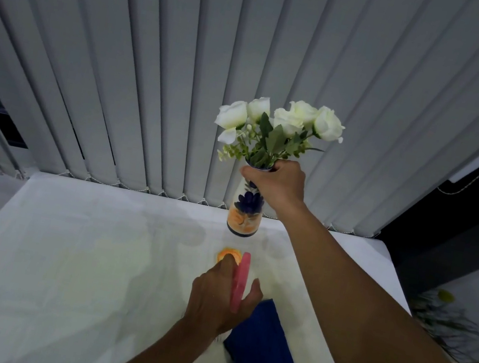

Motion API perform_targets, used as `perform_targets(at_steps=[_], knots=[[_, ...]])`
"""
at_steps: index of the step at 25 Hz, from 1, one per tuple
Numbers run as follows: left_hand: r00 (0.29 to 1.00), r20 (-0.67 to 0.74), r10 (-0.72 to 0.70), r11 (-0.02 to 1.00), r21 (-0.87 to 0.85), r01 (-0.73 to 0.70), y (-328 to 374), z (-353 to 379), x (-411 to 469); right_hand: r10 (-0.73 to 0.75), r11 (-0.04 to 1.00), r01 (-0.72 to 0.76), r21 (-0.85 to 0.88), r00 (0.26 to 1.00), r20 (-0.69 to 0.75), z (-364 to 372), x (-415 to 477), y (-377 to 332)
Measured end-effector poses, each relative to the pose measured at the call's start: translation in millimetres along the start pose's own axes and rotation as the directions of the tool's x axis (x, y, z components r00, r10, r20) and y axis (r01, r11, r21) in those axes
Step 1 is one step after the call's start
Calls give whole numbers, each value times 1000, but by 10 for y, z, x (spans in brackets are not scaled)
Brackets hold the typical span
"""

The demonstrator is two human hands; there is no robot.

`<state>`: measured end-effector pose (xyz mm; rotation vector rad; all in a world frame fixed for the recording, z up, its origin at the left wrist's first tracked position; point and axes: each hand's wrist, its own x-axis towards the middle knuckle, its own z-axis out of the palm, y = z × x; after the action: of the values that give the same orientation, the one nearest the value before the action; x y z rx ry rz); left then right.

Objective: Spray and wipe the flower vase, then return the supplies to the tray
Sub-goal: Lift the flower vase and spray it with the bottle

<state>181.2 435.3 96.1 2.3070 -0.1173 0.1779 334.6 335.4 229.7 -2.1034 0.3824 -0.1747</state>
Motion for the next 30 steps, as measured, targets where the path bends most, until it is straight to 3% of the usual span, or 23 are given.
perform_targets(at_steps=[10,15,20,30], knots=[[998,67,8,1000,-9,-7,-421,-159,143,47,999,-47,-15,999,13,20,8,281],[999,17,-33,987,157,30,-794,-353,306,60,998,-60,-11,997,37,130,-47,598],[990,115,-83,996,48,77,-1158,-452,449,116,993,-116,1,990,80,345,-89,961],[983,138,-118,972,-187,143,-1537,-574,374,158,987,-154,-37,979,128,604,-181,1484]])
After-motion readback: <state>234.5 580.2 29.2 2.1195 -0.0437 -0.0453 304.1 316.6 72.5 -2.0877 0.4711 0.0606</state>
